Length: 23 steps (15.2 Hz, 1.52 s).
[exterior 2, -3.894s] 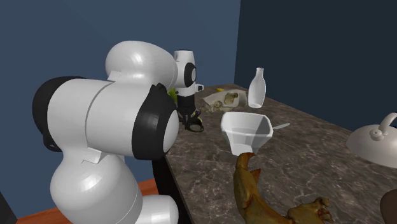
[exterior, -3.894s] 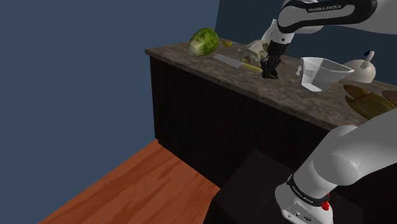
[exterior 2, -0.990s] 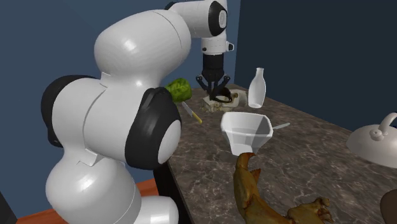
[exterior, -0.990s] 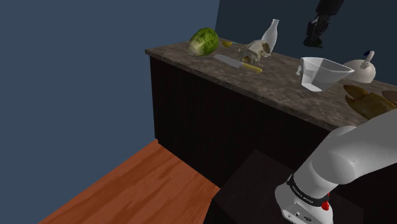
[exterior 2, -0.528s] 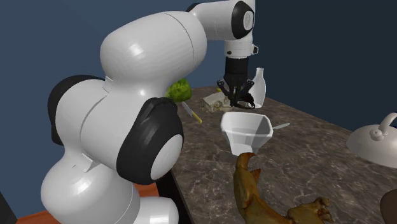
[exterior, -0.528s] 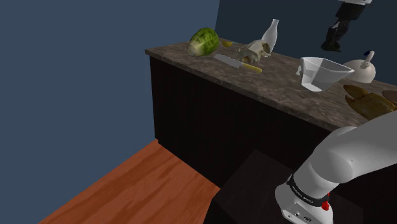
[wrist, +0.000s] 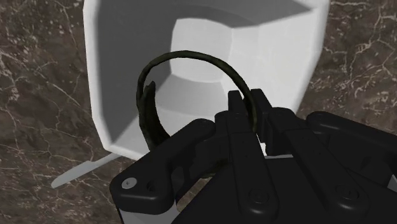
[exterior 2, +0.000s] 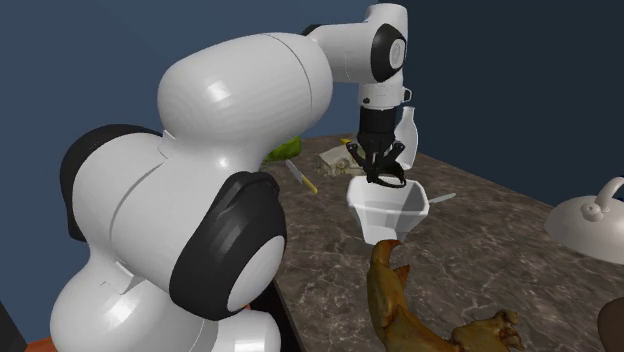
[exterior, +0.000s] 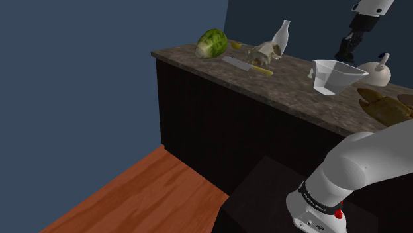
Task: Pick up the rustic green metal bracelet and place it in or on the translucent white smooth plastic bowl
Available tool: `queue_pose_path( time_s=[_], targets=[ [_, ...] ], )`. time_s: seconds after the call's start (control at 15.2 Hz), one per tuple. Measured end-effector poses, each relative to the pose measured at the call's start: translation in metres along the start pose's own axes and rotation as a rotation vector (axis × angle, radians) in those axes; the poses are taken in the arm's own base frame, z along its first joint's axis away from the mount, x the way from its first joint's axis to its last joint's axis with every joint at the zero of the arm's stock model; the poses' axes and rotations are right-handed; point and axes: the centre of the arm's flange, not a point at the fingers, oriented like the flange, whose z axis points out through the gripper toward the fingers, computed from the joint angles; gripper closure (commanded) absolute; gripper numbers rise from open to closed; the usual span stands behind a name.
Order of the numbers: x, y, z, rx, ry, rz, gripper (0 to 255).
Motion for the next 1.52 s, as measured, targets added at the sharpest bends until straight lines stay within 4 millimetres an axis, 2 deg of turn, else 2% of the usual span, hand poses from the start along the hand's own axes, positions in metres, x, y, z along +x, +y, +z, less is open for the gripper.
queue_pose_path(
  time_s=[0.33,0.73,0.79,1.19,1.52],
  targets=[
    [-0.001,0.0,0.025,0.0,0.0,0.0,255],
    [-0.001,0.0,0.027,0.0,0.0,0.0,255],
    [-0.001,0.0,0.027,0.0,0.0,0.0,0],
    [-0.001,0.0,0.027,0.0,0.0,0.0,0],
    [0.002,0.001,-0.018,-0.001,0.001,0.0,0]
  ],
)
